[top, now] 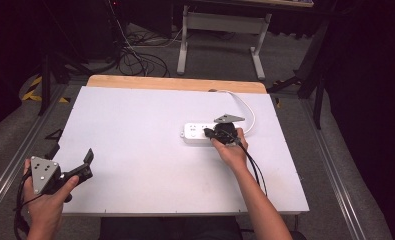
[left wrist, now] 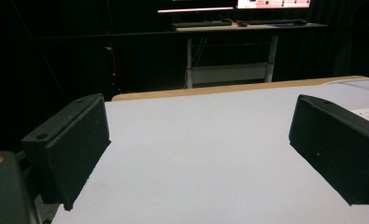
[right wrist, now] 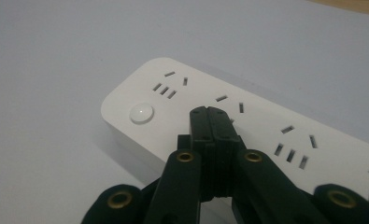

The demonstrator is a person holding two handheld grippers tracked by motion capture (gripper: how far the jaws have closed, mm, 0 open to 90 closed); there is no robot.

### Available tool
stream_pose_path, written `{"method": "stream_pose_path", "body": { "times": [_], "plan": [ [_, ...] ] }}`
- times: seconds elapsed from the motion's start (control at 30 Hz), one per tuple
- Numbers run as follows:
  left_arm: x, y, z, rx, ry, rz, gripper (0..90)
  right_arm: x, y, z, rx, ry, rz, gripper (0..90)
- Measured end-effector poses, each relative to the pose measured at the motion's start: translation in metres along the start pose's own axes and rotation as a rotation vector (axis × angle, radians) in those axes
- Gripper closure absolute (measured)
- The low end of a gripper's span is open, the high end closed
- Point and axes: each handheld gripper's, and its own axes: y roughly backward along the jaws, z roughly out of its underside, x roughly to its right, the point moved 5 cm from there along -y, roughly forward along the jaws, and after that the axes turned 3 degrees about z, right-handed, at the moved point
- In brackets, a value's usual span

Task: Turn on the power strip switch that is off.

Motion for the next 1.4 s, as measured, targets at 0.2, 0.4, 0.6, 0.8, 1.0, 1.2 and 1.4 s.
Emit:
{"method": "stream_pose_path", "body": {
  "times": [0.2, 0.4, 0.6, 0.8, 1.0, 1.2, 1.4],
  "plan": [
    [0.0009, -0.0002, -0.0002, 0.002, -0.004, 0.001, 5.8, -0.0009, -0.0002, 0.0009, 0.005, 0.014, 0.01, 90.0],
    [0.0002, 0.0, 0.0001, 0.0, 0.002, 0.0, 5.8, 0.0006, -0.0005, 0.0018, 0.008, -0.008, -0.009, 90.0],
    [-0.001, 0.0004, 0.0001, 0.001, 0.008, -0.001, 5.8, -0.0043, -0.0021, 0.0016, -0.003, 0.03, 0.013, 90.0],
    [-0.0015, 0.0009, 0.0004, 0.002, 0.01, -0.002, 5.9, -0.0043, -0.0019, 0.0014, -0.004, 0.028, 0.014, 90.0],
    [-0.0011, 0.0002, 0.0002, 0.0, 0.014, 0.001, 6.0, -0.0044, -0.0017, 0.0013, -0.003, 0.029, 0.017, 90.0],
    [-0.0002, 0.0004, 0.0001, 0.004, 0.015, 0.006, 6.2, -0.0043, -0.0016, 0.0012, -0.004, 0.032, 0.016, 90.0],
    [-0.0024, 0.0015, 0.0005, 0.003, 0.021, 0.002, 6.3, -0.0046, -0.0016, 0.0007, -0.008, 0.034, 0.021, 90.0]
  ]
}}
